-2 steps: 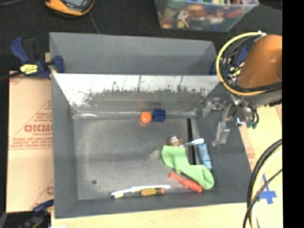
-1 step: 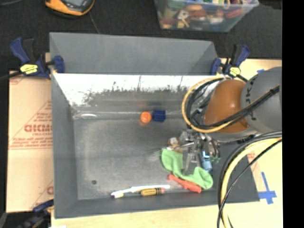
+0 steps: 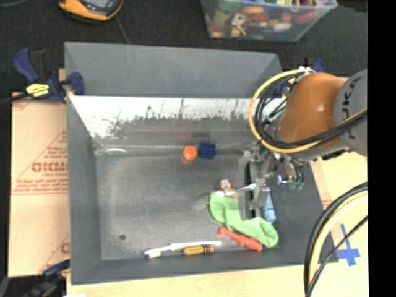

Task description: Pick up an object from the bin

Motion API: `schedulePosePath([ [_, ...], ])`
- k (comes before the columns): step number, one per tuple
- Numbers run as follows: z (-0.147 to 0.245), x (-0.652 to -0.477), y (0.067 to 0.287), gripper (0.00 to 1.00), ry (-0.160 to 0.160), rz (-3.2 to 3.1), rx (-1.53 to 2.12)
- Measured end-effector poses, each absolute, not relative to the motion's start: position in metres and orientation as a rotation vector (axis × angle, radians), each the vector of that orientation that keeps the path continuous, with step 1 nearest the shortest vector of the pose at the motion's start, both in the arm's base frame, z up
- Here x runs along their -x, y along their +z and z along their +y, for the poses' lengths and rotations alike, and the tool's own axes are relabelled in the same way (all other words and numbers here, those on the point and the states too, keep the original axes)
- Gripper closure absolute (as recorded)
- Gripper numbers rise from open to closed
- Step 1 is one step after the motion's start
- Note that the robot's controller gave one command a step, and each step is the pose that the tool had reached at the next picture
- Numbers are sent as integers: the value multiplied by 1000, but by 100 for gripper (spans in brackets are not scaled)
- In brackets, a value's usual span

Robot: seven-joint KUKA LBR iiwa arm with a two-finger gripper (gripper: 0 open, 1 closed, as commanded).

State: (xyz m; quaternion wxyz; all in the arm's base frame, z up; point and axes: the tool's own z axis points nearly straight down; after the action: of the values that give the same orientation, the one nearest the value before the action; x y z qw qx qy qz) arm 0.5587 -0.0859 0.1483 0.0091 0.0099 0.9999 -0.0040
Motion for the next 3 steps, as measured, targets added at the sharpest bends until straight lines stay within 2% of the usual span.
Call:
schedulePosePath([
  [1,-63,-508,98,0,-2,3134,-330],
  [2,-72,-507,71,0,-11,3106,-285],
  [3,-60,-476,71,100,-5,3039,-770],
])
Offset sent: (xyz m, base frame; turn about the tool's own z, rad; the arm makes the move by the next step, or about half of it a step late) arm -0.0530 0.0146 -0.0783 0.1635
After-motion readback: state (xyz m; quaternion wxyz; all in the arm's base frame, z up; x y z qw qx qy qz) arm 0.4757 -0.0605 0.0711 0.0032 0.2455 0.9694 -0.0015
